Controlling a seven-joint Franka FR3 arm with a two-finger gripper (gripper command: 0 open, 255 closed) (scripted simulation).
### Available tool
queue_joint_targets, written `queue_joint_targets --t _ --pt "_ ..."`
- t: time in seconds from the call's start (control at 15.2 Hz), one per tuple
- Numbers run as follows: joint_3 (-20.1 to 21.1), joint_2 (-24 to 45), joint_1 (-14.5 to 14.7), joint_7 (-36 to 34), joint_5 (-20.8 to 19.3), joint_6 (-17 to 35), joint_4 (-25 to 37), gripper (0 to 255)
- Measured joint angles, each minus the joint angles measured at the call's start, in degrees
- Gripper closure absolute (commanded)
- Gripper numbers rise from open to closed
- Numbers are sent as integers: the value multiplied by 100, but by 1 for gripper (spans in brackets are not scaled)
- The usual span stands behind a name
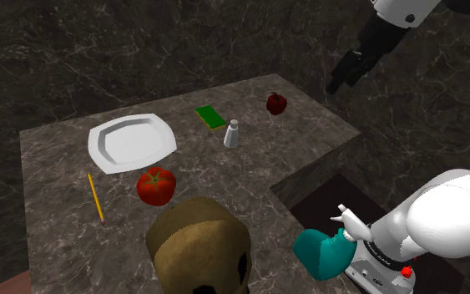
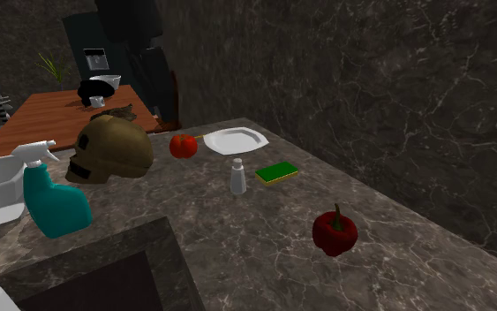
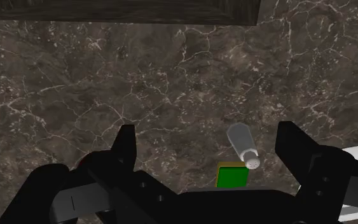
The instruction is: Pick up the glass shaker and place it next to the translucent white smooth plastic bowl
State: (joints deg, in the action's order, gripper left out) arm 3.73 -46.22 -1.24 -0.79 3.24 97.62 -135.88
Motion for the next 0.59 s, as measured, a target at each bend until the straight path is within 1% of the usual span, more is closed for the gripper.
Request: queue_joint_targets --t 0.13,0.26,0.59 --pt "40 58 6 -32 7 55 -7 0" --pt "187 368 21 -155 27 279 49 0" --pt "563 1270 21 -464 -2 1078 47 0"
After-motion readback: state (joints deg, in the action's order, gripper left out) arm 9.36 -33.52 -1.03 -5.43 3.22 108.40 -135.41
